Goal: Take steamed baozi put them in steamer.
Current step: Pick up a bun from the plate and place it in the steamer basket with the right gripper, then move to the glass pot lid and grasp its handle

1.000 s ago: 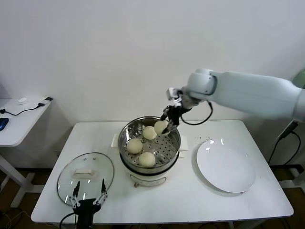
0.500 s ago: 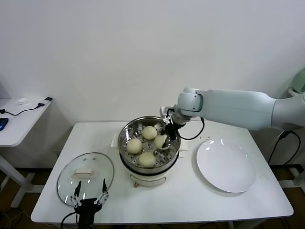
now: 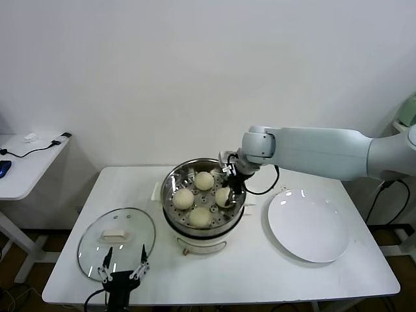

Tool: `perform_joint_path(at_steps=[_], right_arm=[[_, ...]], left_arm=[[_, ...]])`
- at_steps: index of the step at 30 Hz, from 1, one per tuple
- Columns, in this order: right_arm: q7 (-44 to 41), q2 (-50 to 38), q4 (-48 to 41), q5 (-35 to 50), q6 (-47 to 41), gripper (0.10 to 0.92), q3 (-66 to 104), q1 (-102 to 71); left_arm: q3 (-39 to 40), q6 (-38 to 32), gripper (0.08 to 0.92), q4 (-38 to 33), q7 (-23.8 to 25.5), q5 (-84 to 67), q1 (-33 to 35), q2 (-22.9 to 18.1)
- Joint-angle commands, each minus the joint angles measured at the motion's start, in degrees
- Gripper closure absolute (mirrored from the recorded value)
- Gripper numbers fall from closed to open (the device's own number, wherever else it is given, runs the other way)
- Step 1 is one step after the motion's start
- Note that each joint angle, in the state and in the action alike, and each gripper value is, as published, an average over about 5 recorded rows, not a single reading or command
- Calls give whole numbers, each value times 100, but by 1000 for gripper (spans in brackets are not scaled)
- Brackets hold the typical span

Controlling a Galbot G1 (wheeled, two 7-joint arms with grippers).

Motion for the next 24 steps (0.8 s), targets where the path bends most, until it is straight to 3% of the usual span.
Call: perform_joint_path(at_steps=[1,5,9,13,18,24], right_arm=[[-65,-97,-9,129,236,289,233,19],[-248,-425,76,490,404,213,559,116],[-71,-973,242,994,490,203,1084,98],[1335,-1568,349,1313,778,203,2463,-734],[3475,-2198,499,743,1149,203,4642,-2414],[4703,-2883,1262,-187,1208,203,7654,-5230]], left_arm=[[15,18,177,-12,-27,4,2,-3],[17,36,177,-38,-50,-42,6,11],[3,40,177,-117,-87,-200,10,38],[-28,203,177,-243,-65,-309,-12,60],[-56,718,177,-431,-60,-556,-145,110],[-222,862,177,-267,113,-567,-409,306]])
